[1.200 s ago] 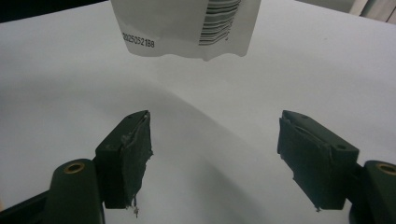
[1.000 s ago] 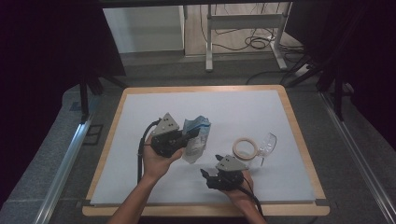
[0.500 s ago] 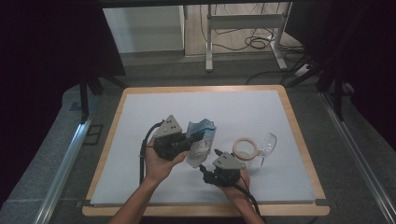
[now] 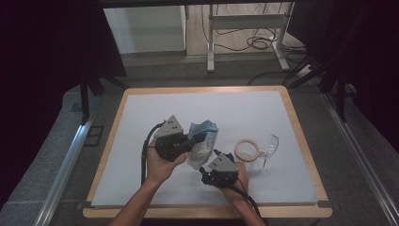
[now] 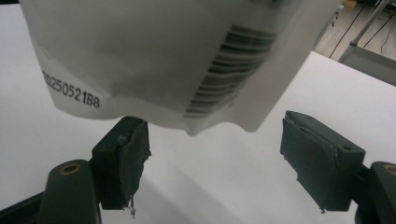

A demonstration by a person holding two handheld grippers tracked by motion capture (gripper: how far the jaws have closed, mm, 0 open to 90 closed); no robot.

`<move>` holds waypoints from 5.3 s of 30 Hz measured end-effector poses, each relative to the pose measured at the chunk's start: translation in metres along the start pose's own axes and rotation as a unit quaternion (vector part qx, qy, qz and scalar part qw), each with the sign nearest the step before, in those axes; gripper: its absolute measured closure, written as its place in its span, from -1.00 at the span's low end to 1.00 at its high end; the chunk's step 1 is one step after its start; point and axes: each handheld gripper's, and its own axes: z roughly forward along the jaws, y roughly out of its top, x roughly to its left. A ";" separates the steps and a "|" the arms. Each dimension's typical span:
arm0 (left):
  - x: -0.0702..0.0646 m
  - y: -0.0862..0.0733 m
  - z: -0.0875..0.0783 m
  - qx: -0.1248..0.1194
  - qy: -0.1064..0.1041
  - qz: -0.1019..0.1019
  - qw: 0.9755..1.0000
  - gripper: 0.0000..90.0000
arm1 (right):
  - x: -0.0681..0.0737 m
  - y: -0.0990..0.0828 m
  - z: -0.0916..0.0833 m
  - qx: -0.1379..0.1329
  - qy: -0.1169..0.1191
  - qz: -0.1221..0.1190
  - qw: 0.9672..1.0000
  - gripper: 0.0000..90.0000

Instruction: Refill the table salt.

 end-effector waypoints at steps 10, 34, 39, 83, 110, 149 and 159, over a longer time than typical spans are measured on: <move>-0.003 0.001 0.004 0.004 -0.009 0.003 1.000 1.00 | 0.002 0.005 0.003 -0.018 0.006 -0.014 1.000 -0.45; -0.001 0.010 0.027 0.011 -0.047 -0.007 0.999 1.00 | 0.005 -0.005 -0.013 -0.057 0.054 0.034 0.996 -0.04; 0.001 0.011 0.035 0.018 -0.061 -0.009 0.998 1.00 | 0.004 -0.009 -0.016 -0.059 0.050 0.044 0.996 -0.04; -0.007 0.033 0.077 0.088 -0.104 0.028 0.990 1.00 | 0.011 -0.014 -0.018 -0.105 0.037 0.129 0.985 -0.01; -0.006 0.033 0.100 0.112 -0.102 0.025 0.988 1.00 | 0.010 -0.015 -0.013 -0.112 0.050 0.145 0.982 -0.01; -0.011 0.044 0.119 0.156 -0.105 0.043 0.981 1.00 | 0.013 -0.010 -0.011 -0.127 0.027 0.185 0.974 0.00; -0.012 0.047 0.125 0.176 -0.107 0.047 0.977 1.00 | 0.013 -0.009 -0.010 -0.128 0.023 0.181 0.975 0.00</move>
